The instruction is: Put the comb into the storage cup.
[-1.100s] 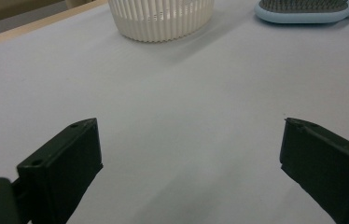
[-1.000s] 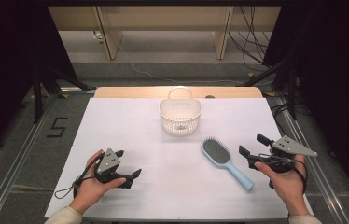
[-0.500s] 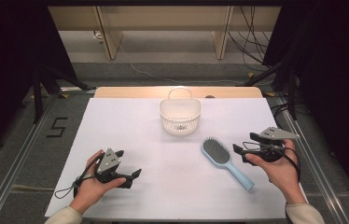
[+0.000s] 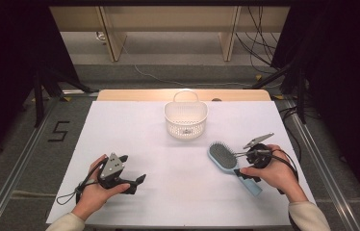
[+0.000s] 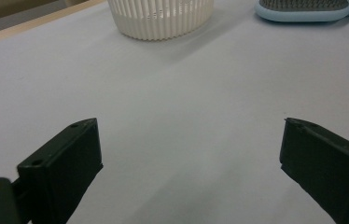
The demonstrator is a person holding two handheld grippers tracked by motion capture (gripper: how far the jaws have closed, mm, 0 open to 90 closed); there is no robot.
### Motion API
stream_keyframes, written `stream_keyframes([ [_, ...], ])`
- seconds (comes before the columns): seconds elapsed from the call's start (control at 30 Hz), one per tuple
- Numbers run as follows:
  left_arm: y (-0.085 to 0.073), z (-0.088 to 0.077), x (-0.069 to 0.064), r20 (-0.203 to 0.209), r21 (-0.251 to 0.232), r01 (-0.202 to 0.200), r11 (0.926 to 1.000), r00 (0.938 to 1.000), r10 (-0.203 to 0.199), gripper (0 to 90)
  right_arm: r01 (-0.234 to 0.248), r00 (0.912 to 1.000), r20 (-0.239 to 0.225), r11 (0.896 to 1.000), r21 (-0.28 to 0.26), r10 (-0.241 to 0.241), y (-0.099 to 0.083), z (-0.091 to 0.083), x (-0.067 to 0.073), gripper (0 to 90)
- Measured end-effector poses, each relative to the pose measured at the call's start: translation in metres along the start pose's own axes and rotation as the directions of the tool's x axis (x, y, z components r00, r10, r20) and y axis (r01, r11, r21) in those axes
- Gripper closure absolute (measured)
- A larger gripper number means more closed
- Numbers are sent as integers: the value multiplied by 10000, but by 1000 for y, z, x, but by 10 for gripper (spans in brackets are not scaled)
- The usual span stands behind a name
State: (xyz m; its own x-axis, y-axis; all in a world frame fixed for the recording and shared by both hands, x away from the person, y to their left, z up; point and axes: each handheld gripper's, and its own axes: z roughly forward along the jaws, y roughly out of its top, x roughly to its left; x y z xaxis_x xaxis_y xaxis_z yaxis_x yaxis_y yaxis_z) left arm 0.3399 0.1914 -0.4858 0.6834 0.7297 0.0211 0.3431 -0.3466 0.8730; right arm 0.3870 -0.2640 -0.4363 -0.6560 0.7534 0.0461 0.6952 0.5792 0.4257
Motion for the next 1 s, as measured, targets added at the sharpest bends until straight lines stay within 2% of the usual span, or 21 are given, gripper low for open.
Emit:
stream_keyframes([
  [0.13, 0, 0, 0, -17, 20, 0, 10000, 10000, 0, 50, 120, 9999, 4, 9963, 856, -121, 7, 8, 4, 295],
  [0.23, 0, 0, 0, -5, 2, 7, 10000, 10000, -7, 50, 298, 9996, -10, 9886, 1478, -299, 13, 13, 6, 312],
  [0.4, 0, 0, 0, -10, 2, 24, 10000, 10000, -24, 50, 145, 9997, 149, 9701, 2423, -186, 20, 22, 10, 372],
  [0.43, 0, 0, 0, -16, 7, 13, 10000, 10000, -13, 50, 280, 9993, 180, 9665, 2553, -337, 21, 24, 9, 376],
  [0.63, 0, 0, 0, -12, -3, -5, 10000, 10000, 5, 50, 11, 9997, 247, 9585, 2850, -85, 23, 28, 10, 408],
  [0.83, 0, 0, 0, -17, -3, -18, 10000, 10000, 18, 50, 172, 9990, 347, 9558, 2934, -287, 27, 33, 11, 430],
  [1.0, 0, 0, 0, -17, -7, -14, 10000, 10000, 14, 50, 283, 9972, 562, 9479, 3174, -486, 31, 37, 14, 463],
])
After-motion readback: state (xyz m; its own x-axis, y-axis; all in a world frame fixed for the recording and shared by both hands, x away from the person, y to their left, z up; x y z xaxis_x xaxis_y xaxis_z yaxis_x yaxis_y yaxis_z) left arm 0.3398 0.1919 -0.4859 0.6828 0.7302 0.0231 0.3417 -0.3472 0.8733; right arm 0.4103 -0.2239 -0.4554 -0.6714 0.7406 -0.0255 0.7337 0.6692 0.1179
